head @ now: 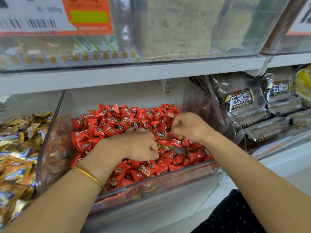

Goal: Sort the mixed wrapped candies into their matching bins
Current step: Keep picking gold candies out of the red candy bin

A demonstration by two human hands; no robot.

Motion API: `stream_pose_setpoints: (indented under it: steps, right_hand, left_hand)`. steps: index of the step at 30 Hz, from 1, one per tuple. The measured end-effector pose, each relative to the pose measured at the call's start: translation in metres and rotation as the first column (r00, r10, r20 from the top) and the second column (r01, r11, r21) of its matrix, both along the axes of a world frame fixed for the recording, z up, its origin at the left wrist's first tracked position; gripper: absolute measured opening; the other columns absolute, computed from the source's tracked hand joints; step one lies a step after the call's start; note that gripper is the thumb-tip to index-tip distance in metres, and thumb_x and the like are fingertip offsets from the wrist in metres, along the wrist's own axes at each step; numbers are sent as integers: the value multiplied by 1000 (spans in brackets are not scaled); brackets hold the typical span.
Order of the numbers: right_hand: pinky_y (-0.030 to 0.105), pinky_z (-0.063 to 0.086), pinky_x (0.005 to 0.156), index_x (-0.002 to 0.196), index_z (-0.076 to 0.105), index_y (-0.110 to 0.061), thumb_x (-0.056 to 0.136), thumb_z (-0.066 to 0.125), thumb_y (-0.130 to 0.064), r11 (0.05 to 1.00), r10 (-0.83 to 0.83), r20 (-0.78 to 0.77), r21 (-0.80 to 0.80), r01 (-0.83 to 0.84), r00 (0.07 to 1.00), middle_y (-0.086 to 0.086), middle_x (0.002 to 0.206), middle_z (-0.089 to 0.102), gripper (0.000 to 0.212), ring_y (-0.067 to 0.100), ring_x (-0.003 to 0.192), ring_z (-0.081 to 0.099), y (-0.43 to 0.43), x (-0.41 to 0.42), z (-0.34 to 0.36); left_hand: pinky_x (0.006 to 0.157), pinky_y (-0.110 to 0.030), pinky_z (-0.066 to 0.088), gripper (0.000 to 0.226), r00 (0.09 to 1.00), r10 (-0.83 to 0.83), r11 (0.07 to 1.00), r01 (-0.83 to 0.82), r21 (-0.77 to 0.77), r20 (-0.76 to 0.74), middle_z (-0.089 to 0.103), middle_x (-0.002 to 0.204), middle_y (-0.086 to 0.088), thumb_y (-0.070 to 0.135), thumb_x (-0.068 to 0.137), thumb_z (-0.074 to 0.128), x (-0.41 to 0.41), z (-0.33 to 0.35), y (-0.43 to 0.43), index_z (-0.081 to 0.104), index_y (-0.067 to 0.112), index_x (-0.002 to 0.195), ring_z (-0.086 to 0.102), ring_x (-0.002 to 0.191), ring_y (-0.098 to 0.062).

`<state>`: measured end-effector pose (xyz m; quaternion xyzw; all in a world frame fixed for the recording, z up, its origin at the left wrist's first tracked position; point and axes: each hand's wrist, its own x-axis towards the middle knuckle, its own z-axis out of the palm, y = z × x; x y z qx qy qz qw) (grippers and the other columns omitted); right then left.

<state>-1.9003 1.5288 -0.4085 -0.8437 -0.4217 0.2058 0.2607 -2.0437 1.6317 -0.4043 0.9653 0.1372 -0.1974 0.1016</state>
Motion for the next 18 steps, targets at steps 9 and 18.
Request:
stream_pose_setpoints:
  steps: [9, 18]
  right_hand:
    - [33, 50, 88, 94, 72, -26, 76, 75, -29, 905, 287, 196, -378, -197, 938, -9, 97, 67, 18, 14, 97, 60, 12, -10, -6]
    - [36, 53, 83, 99, 68, -22, 82, 70, -30, 866, 311, 387, -491, -92, 868, -4, 98, 64, 19, 22, 99, 61, 11, -22, -3]
  left_hand:
    - [113, -37, 16, 24, 999, 37, 999, -36, -38, 26, 44, 122, 10, 43, 92, 49, 2, 0, 2, 69, 35, 103, 28, 126, -17]
    - [96, -21, 38, 28, 942, 200, 949, -118, -292, 268, 61, 116, 5, 23, 99, 43, 9, 10, 10, 66, 16, 113, 54, 110, -10]
